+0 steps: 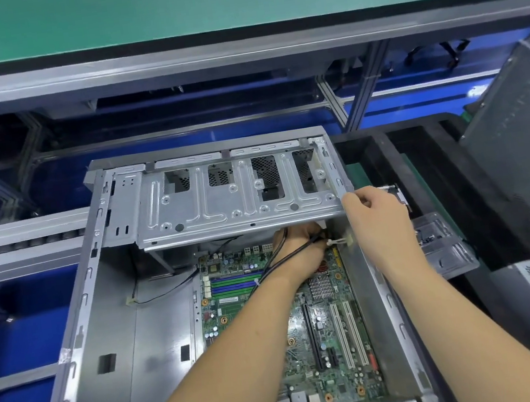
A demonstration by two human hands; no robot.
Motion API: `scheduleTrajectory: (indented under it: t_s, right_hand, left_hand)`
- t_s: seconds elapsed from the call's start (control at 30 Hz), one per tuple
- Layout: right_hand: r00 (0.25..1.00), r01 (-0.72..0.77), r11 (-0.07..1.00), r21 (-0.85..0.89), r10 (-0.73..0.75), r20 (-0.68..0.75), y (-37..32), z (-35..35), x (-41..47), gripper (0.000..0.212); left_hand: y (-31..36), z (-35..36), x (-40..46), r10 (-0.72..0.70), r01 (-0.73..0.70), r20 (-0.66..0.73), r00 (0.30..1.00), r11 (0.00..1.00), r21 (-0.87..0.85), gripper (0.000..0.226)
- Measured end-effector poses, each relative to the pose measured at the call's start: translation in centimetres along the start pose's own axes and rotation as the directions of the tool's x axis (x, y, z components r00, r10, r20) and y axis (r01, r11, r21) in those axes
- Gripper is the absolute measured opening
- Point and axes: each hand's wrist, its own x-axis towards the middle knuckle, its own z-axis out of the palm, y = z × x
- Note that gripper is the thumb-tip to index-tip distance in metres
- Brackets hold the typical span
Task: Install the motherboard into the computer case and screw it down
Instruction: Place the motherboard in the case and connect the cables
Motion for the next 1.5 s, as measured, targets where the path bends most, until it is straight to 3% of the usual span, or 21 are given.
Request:
scheduleTrajectory:
  t_s: [0.37,0.57,1.07,1.27,1.5]
  right_hand:
    - [1.000,0.005,1.000,-0.003,-0.005,-0.010,-0.5,0.0,-0.1,0.034]
    - [1.000,0.017,1.000,-0.019,-0.017,0.002,-0.6,0.0,0.0,0.036]
    - [1.000,0.026,0.999,-0.033,-0.026,-0.015,-0.9,-0.1,-0.3,0.038]
    - [0.999,0.034,0.998,-0.049,-0.035,-0.020,-0.9,0.0,-0.3,0.037]
    - [0.999,0.033,0.999,-0.034,-0.033,-0.012,-0.8,0.0,-0.2,0.036]
  left_hand:
    - [0.1,-0.1,0.4,0.011,-0.010,-0.013,1.000,1.000,0.028,0.035]
    - [-0.2,-0.2,0.4,0.015,-0.015,-0.007,1.000,0.998,0.053,0.027]
    - [-0.5,0.0,0.8,0.036,-0.036,0.011,0.999,0.997,0.067,0.032]
    - [-0.1,0.2,0.8,0.053,-0.056,0.048,0.997,0.996,0.074,0.014]
    - [0.2,0.4,0.8,0.073,-0.077,0.034,0.997,0.991,0.111,0.019]
